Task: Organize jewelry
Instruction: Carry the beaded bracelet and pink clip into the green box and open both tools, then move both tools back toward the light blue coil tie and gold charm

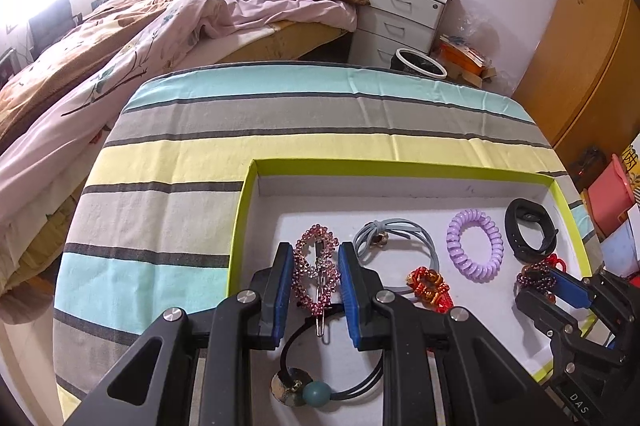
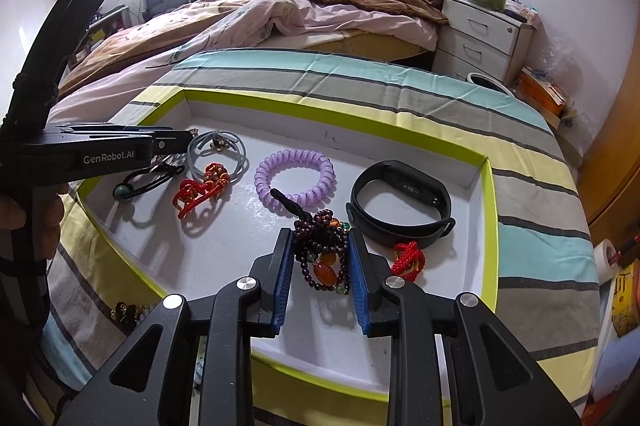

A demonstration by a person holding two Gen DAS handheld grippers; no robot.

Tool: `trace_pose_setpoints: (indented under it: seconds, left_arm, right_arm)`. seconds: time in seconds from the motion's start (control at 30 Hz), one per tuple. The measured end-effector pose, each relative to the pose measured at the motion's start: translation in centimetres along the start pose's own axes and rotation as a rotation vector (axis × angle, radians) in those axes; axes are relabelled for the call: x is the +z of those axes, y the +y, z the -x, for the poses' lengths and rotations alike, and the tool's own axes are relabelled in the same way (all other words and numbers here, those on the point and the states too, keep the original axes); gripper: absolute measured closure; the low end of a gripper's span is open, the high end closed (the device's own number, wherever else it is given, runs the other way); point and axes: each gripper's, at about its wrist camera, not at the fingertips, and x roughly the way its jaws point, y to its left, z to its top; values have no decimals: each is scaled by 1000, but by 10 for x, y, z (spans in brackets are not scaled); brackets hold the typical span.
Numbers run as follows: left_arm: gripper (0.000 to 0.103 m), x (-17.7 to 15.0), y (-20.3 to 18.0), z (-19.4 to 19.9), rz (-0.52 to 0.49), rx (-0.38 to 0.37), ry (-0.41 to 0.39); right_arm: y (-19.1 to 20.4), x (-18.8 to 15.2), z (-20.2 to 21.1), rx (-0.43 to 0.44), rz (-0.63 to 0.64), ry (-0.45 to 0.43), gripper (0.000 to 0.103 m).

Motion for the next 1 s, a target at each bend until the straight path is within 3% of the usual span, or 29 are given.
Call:
trace_pose_setpoints:
  seconds: [0.33,0.5,1.0]
  left_arm:
    - [79,-1,0,1,6,6,-1]
    - [68,-1,-1,6,5,5,-13]
    - [60,-10,-4,36,11,-28,-53]
  right_arm:
    - [1,1,0,-3,0,-7,69]
    - [1,0,0,0,0,-9,64]
    - [2,-2,23,7,-28,-58,63]
